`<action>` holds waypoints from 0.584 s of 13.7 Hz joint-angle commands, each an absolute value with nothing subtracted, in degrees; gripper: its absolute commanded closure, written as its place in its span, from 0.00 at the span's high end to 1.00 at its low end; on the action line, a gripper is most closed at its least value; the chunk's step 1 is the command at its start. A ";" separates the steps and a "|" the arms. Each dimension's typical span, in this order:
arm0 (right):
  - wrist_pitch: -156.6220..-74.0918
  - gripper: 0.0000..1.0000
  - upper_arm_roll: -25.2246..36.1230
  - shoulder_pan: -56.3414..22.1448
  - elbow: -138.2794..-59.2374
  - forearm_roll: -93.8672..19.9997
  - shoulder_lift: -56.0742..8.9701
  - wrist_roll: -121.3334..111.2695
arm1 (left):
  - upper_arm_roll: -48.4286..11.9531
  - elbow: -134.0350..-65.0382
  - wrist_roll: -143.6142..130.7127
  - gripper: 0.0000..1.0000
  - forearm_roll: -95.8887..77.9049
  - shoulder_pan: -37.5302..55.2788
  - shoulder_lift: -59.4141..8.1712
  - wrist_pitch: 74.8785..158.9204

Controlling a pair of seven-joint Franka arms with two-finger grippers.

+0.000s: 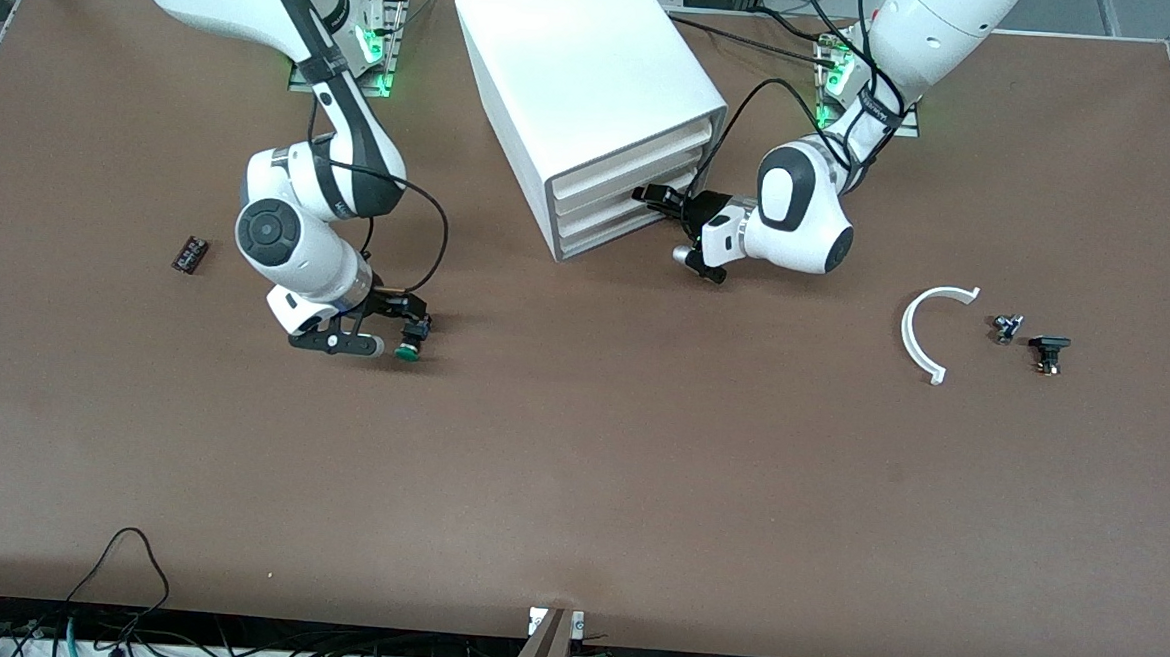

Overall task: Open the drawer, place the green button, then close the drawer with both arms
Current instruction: 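Grasp the green button with the right gripper while the left gripper grips the drawer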

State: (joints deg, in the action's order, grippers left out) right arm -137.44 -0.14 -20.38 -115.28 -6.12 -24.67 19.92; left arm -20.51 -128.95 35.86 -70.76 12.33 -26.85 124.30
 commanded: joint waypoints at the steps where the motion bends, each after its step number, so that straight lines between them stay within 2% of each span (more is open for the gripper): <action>1: -141.14 1.00 -0.70 -21.79 -116.28 -4.57 -26.45 27.05 | -20.04 -129.90 37.18 0.00 -71.37 11.95 -26.02 125.85; 3: -142.47 1.00 -0.70 -22.15 -116.10 -3.52 -27.51 27.69 | -19.69 -129.73 37.09 0.00 -70.93 10.82 -25.14 127.78; 8: -143.87 1.00 -0.70 -22.06 -114.87 -3.52 -30.67 29.53 | -13.72 -126.22 36.83 0.00 -65.83 8.44 -23.56 128.06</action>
State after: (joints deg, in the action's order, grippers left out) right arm -142.63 -0.67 -22.09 -116.01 -4.67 -29.23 27.67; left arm -15.92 -126.93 38.53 -69.09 9.35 -24.32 125.11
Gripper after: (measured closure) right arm 0.000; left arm 0.815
